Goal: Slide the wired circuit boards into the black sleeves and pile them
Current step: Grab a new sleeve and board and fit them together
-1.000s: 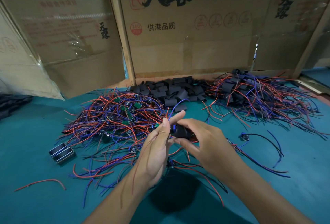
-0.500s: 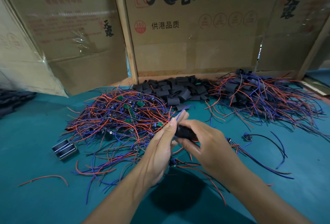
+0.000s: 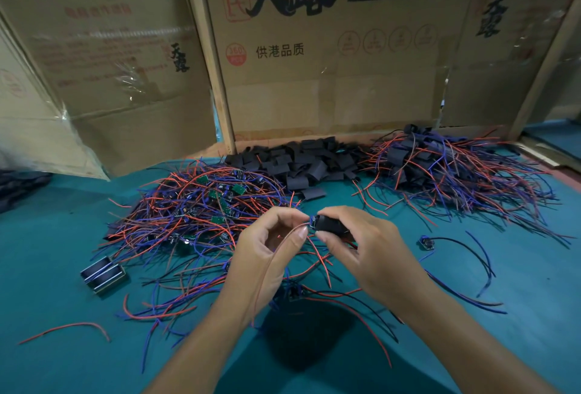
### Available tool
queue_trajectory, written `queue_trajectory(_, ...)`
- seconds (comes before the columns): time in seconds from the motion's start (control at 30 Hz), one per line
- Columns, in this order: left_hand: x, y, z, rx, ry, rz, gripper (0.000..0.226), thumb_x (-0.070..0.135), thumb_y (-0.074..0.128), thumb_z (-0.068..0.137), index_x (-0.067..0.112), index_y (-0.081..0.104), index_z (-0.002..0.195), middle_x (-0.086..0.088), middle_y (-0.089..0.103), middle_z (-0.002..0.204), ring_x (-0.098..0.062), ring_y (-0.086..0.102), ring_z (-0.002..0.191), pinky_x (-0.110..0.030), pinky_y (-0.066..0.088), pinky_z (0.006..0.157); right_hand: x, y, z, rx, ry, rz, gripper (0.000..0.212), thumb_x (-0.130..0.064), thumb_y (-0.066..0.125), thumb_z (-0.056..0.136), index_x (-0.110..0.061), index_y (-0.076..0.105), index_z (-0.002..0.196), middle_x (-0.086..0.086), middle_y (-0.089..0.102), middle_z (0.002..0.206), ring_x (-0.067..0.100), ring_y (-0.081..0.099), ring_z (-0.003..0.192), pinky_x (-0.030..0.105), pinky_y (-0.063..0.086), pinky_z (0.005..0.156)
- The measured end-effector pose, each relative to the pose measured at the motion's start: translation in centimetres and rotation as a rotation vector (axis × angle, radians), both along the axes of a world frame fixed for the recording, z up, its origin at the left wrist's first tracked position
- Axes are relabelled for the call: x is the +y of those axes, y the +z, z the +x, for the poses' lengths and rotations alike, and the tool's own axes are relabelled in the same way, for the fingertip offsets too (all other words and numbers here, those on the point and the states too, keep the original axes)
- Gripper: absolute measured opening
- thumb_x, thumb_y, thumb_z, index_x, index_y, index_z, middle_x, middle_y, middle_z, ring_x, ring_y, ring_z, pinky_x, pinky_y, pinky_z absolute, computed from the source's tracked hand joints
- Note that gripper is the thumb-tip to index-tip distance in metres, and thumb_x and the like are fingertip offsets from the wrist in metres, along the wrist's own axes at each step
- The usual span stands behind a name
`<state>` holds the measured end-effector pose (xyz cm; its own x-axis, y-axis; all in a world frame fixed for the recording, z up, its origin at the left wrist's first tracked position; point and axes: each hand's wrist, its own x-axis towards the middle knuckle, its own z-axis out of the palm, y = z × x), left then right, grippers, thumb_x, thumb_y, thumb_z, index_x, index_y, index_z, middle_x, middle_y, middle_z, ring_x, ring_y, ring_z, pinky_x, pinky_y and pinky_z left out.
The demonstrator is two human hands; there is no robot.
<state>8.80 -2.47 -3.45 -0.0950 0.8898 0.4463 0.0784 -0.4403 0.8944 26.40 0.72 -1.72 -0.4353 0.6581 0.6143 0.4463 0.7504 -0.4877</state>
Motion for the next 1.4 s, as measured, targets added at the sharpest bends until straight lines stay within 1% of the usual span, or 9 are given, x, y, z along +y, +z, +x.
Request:
queue_trajectory(0.13,-0.18,0.13,-0.04,0.025,0.036,0.019,0.011,0.012,0.069,0.086,0.021,0.070,0.093,0.003,0.070,0.088,-0.009,0.065,0.085,-0.021,0.051,0.080,-0.15,0.12,-0.17,-0.015,0.012,-0.005,0.022,-0.023,0.059,0.093,-0.012,0.065,0.111,-0.005,0.067,0.098,0.008,0.058,0.087,0.014,0.041,0.077)
queue_trajectory(0.27,-0.34,0.15,-0.16,0.070,0.053,0.036,0.011,0.013,0.070,0.087,0.021,0.071,0.095,-0.003,0.071,0.092,-0.024,0.067,0.088,-0.031,0.054,0.082,-0.17,0.05,-0.11,-0.042,0.041,-0.026,0.017,-0.022,0.057,0.097,-0.015,0.063,0.111,-0.008,0.064,0.095,0.005,0.055,0.084,0.011,0.038,0.075)
queue_trajectory(0.4,-0.43,0.19,-0.20,0.084,0.076,0.036,0.013,0.010,0.071,0.086,0.019,0.073,0.094,-0.002,0.073,0.091,-0.016,0.069,0.087,-0.025,0.054,0.081,-0.14,0.02,-0.18,-0.064,0.049,-0.049,0.016,-0.025,0.054,0.098,-0.017,0.062,0.111,-0.010,0.062,0.092,0.002,0.052,0.082,0.009,0.037,0.074)
queue_trajectory(0.53,-0.47,0.23,-0.24,0.136,0.118,0.067,0.013,0.012,0.074,0.086,0.023,0.073,0.092,-0.005,0.072,0.090,-0.026,0.067,0.085,-0.039,0.054,0.079,-0.18,0.10,-0.20,-0.085,0.074,-0.097,0.021,-0.029,0.047,0.099,-0.017,0.061,0.108,-0.006,0.062,0.089,0.012,0.055,0.081,0.022,0.042,0.075)
queue_trajectory(0.67,-0.46,0.40,-0.14,0.137,0.129,0.077,0.012,0.010,0.075,0.086,0.021,0.072,0.089,-0.004,0.070,0.087,-0.023,0.064,0.081,-0.037,0.050,0.074,-0.32,0.28,-0.11,-0.062,0.104,-0.161,0.026,-0.035,0.042,0.100,-0.016,0.059,0.102,0.000,0.063,0.084,0.021,0.062,0.083,0.038,0.047,0.074)
queue_trajectory(0.93,-0.66,0.69,0.02,0.178,0.116,0.093,0.007,0.012,0.071,0.084,0.019,0.073,0.086,-0.006,0.065,0.085,-0.025,0.060,0.076,-0.044,0.047,0.069,-0.32,0.15,-0.21,-0.083,0.098,-0.173,0.035,-0.041,0.036,0.099,-0.014,0.058,0.103,0.000,0.063,0.086,0.021,0.063,0.083,0.043,0.048,0.076)
queue_trajectory(1.23,-0.93,0.81,0.38,0.205,0.098,0.061,0.007,0.021,0.073,0.080,0.021,0.071,0.087,-0.004,0.066,0.083,-0.014,0.058,0.074,-0.037,0.048,0.068,-0.09,0.12,-0.20,-0.090,0.111,-0.201,0.018,-0.029,0.045,0.103,-0.016,0.057,0.100,0.001,0.061,0.085,0.023,0.060,0.082,0.044,0.047,0.074)
queue_trajectory(1.33,-0.98,0.92,0.42,0.214,0.099,0.069,0.017,0.036,0.072,0.079,0.020,0.071,0.086,-0.004,0.064,0.082,-0.010,0.055,0.072,-0.025,0.045,0.066,-0.04,0.10,-0.18,-0.101,0.117,-0.179,0.018,-0.029,0.046,0.103,-0.015,0.058,0.101,0.000,0.061,0.085,0.022,0.057,0.081,0.043,0.046,0.074)
queue_trajectory(1.4,-0.94,0.92,0.25,0.255,0.104,0.082,0.012,0.029,0.073,0.080,0.019,0.072,0.086,-0.001,0.063,0.082,-0.007,0.055,0.072,-0.020,0.042,0.067,-0.02,0.13,-0.17,-0.107,0.127,-0.159,0.019,-0.028,0.050,0.102,-0.014,0.061,0.106,0.001,0.064,0.090,0.022,0.058,0.084,0.040,0.045,0.076)
